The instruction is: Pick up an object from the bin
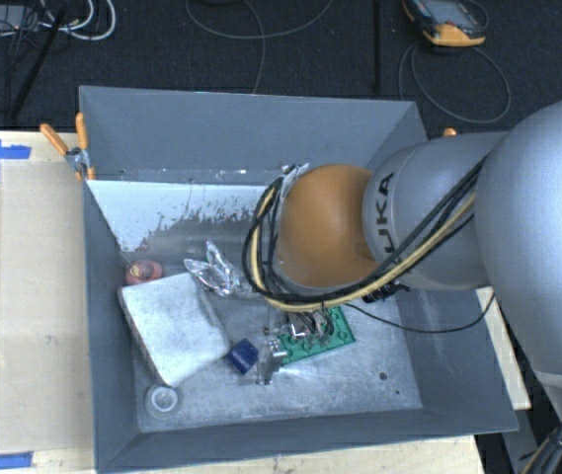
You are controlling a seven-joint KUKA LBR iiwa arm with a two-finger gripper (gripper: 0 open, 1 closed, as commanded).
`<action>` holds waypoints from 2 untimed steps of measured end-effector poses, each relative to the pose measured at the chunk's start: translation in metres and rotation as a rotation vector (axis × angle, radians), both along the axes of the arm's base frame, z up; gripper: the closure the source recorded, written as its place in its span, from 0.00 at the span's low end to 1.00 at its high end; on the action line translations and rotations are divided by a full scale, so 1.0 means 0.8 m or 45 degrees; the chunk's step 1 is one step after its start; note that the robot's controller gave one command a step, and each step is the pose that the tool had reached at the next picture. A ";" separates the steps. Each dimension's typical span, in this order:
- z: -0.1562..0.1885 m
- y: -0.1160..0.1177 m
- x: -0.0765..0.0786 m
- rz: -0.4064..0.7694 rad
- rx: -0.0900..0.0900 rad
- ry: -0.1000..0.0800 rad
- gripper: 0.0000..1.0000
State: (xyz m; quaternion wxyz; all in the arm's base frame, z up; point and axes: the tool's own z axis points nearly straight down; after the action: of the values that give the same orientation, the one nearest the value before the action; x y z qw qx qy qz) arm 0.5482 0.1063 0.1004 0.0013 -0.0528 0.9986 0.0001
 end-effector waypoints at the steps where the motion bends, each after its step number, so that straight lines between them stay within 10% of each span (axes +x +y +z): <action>1: -0.001 0.024 -0.009 0.284 0.000 0.004 0.00; 2: -0.036 0.004 -0.019 0.405 0.002 -0.006 0.00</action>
Offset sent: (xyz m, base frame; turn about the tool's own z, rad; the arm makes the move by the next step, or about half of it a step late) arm -0.0072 0.0190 -0.0003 -0.2241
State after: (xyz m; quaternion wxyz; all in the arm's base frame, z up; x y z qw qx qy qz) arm 0.5327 0.1093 0.0719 0.0038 -0.2101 0.9777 0.0010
